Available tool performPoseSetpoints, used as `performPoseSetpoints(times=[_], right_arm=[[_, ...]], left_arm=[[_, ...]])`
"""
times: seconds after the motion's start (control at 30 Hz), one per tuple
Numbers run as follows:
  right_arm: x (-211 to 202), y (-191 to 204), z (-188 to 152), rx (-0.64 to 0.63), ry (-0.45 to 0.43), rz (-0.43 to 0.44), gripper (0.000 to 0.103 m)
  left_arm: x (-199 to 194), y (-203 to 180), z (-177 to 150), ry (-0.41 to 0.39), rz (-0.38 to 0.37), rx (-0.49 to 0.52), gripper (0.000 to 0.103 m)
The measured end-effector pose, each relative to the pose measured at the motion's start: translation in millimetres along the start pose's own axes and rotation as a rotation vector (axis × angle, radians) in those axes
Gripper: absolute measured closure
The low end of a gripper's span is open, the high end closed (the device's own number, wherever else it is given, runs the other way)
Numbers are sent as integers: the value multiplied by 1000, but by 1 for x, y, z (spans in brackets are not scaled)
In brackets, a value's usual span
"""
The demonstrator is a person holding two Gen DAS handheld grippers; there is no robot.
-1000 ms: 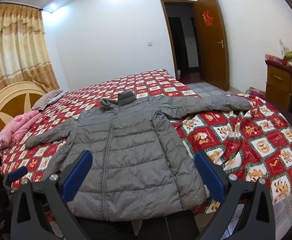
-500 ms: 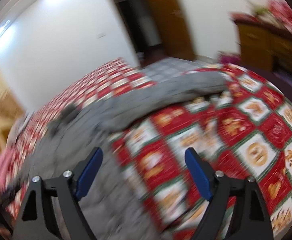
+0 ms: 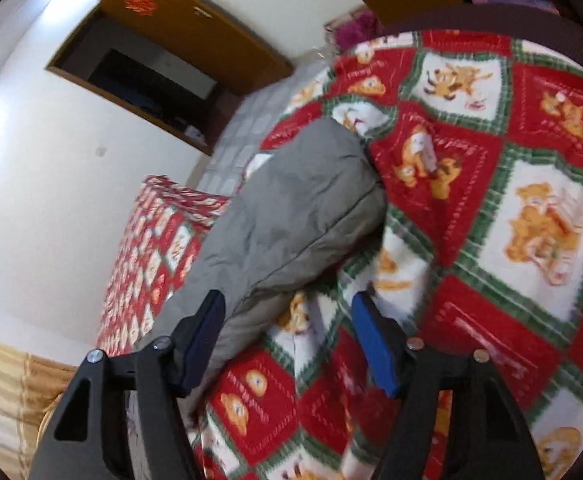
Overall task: Fold large clothes
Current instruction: 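Grasp the jacket sleeve with the right tool and fold it across the body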
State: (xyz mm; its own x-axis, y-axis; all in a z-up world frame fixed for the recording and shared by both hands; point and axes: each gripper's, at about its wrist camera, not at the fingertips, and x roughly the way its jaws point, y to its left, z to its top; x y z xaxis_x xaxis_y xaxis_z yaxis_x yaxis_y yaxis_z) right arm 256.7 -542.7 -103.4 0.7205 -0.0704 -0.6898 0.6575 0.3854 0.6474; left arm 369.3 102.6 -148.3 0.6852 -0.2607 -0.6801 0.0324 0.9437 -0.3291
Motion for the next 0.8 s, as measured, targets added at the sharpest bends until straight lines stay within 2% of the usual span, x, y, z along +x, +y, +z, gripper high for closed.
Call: performPoseSetpoints(times=[0.07, 0.13, 0.27, 0.3, 0.37, 0.4, 0.43, 0.5, 0.6, 0.67, 0.8], right_arm=[[7, 7, 7, 0, -20, -59, 33], [13, 4, 15, 19, -46, -87, 33], [28, -13, 27, 106, -71, -72, 35], [27, -16, 28, 120, -103, -73, 40], [31, -17, 32, 87, -108, -117, 69], [33, -18, 33, 67, -93, -131, 87], [36, -18, 35, 52, -84, -134, 90], [32, -11, 38, -1, -95, -148, 92], [9, 19, 36, -143, -168, -171, 93], [-9, 48, 31, -255, -209, -146, 93], [-40, 126, -11, -540, -249, -102, 93]], left_arm=[[2, 1, -4, -17, 24, -18, 1], [1, -6, -6, -29, 56, 13, 1], [6, -25, -15, -28, 146, 100, 1], [7, -29, -17, -26, 163, 124, 1], [10, -40, -21, -20, 186, 170, 1], [8, -37, -23, -23, 191, 180, 1], [7, -36, -24, -24, 195, 188, 1], [7, -34, -24, -21, 193, 191, 1], [6, -31, -24, -13, 181, 175, 1], [5, -31, -21, -3, 178, 168, 1], [-19, -34, -10, -9, 141, 152, 1]])
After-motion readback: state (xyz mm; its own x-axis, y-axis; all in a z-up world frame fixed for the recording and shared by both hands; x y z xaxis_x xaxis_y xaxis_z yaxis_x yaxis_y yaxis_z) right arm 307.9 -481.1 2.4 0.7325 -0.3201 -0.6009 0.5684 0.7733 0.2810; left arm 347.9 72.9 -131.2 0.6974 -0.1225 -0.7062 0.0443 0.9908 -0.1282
